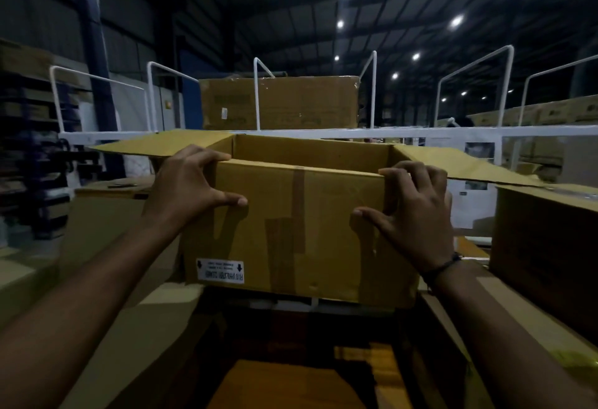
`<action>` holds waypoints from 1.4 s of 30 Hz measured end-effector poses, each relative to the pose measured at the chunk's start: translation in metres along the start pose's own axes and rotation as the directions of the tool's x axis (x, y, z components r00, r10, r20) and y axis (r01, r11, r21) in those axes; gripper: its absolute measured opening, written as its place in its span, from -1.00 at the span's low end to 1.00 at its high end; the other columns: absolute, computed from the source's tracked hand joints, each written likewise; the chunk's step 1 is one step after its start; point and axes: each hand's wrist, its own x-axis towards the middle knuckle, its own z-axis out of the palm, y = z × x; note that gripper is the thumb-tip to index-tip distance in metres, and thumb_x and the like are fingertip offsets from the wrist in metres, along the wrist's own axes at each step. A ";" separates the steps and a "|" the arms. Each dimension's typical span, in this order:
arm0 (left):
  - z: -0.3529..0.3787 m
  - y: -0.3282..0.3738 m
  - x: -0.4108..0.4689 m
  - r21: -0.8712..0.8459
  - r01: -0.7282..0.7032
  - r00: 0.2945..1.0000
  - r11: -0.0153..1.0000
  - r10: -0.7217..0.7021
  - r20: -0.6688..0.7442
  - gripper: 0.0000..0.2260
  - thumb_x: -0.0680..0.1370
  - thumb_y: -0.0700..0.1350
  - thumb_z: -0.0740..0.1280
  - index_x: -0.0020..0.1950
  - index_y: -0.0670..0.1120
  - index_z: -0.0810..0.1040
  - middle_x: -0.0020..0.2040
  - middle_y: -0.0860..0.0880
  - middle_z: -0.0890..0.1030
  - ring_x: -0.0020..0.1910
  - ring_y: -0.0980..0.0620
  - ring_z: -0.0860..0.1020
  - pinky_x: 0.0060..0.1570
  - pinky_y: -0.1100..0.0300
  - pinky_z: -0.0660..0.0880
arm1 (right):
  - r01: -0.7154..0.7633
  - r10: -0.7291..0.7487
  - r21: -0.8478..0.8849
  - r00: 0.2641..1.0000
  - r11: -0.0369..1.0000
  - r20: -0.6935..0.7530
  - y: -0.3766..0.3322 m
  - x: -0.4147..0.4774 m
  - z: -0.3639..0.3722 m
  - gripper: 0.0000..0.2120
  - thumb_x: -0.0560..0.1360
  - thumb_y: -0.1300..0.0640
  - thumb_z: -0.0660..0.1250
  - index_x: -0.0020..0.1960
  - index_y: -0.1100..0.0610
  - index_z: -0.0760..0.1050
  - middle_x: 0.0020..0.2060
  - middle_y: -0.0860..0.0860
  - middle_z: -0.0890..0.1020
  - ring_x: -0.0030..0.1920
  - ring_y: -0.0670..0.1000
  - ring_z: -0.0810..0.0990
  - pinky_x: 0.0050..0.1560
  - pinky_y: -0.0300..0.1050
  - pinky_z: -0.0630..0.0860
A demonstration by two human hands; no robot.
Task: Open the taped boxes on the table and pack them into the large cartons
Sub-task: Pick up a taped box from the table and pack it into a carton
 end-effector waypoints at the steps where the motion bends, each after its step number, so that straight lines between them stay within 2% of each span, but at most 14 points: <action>1: -0.007 -0.003 -0.001 0.011 -0.001 1.000 1.000 0.001 -0.008 -0.23 0.20 0.13 0.68 0.35 -0.03 0.57 0.28 -0.12 0.56 0.24 -0.13 0.51 0.10 -0.18 0.54 | 0.003 -0.003 0.016 1.000 1.000 -0.003 -0.006 0.000 0.001 -0.28 0.32 -0.40 0.43 0.29 0.06 0.48 0.29 0.06 0.45 0.34 0.22 0.34 0.07 0.30 0.47; 6: -0.044 -0.035 -0.014 0.059 -0.002 0.999 0.998 0.004 -0.040 -0.22 0.19 0.15 0.67 0.35 0.00 0.57 0.27 -0.10 0.56 0.23 -0.10 0.51 0.06 -0.07 0.53 | 0.018 -0.018 0.087 1.000 0.996 -0.004 -0.047 0.002 0.009 -0.28 0.33 -0.40 0.42 0.30 0.04 0.45 0.31 0.06 0.43 0.36 0.22 0.31 0.08 0.36 0.46; 11: -0.085 -0.092 -0.035 0.093 0.015 0.999 0.996 -0.011 -0.047 -0.22 0.18 0.20 0.65 0.34 0.01 0.57 0.26 -0.08 0.56 0.23 -0.08 0.50 0.07 -0.09 0.54 | 0.028 -0.029 0.117 1.000 0.993 0.007 -0.113 -0.004 0.034 -0.27 0.32 -0.39 0.42 0.31 0.04 0.45 0.32 0.08 0.42 0.36 0.24 0.30 0.06 0.35 0.48; 15: -0.122 -0.159 -0.055 0.095 0.026 0.999 0.995 -0.023 -0.037 -0.22 0.17 0.20 0.65 0.35 0.01 0.57 0.26 -0.08 0.56 0.23 -0.08 0.50 0.09 -0.16 0.56 | 0.034 -0.036 0.131 0.999 0.991 0.017 -0.183 -0.012 0.068 -0.28 0.32 -0.38 0.43 0.32 0.05 0.46 0.32 0.06 0.42 0.36 0.22 0.30 0.06 0.29 0.46; 20: -0.167 -0.258 -0.079 0.114 0.050 0.999 0.992 -0.050 -0.001 -0.19 0.14 0.29 0.59 0.33 0.00 0.60 0.25 -0.08 0.57 0.20 -0.07 0.52 0.05 -0.06 0.54 | 0.038 -0.044 0.136 0.998 0.990 0.044 -0.280 -0.026 0.125 -0.28 0.32 -0.36 0.45 0.31 0.07 0.49 0.30 0.07 0.45 0.35 0.22 0.31 0.10 0.29 0.45; 26: -0.200 -0.359 -0.096 0.141 0.100 0.993 0.985 -0.106 0.041 -0.22 0.14 0.25 0.65 0.31 0.04 0.62 0.23 -0.06 0.59 0.17 -0.06 0.53 0.02 -0.02 0.54 | 0.007 -0.022 0.145 0.994 0.989 0.103 -0.368 -0.038 0.187 -0.29 0.32 -0.36 0.49 0.30 0.04 0.48 0.30 0.10 0.45 0.33 0.25 0.34 0.03 0.29 0.49; 31: -0.208 -0.410 -0.103 0.128 0.121 0.991 0.984 -0.128 0.049 -0.23 0.15 0.20 0.67 0.31 0.02 0.62 0.25 -0.05 0.58 0.16 0.00 0.49 -0.02 0.06 0.47 | 0.001 -0.022 0.137 0.989 0.991 0.148 -0.408 -0.037 0.220 -0.29 0.32 -0.36 0.49 0.31 0.02 0.46 0.31 0.09 0.44 0.35 0.24 0.32 0.06 0.27 0.48; 38: -0.208 -0.446 -0.116 0.094 0.185 0.981 0.978 -0.189 0.039 -0.21 0.11 0.27 0.59 0.29 0.01 0.63 0.24 -0.06 0.59 0.19 -0.05 0.53 0.01 0.05 0.49 | 0.061 -0.081 0.128 0.984 0.990 0.157 -0.432 -0.031 0.245 -0.28 0.31 -0.36 0.49 0.30 0.05 0.48 0.28 0.09 0.47 0.32 0.26 0.33 0.02 0.20 0.44; 42: -0.215 -0.465 -0.122 0.108 0.216 0.973 0.970 -0.223 0.058 -0.20 0.11 0.29 0.57 0.30 0.03 0.63 0.28 -0.07 0.59 0.25 -0.11 0.52 0.09 -0.09 0.53 | 0.066 -0.083 0.099 0.981 0.993 0.175 -0.453 -0.029 0.250 -0.29 0.31 -0.37 0.49 0.29 0.04 0.49 0.28 0.09 0.47 0.32 0.26 0.34 0.01 0.17 0.43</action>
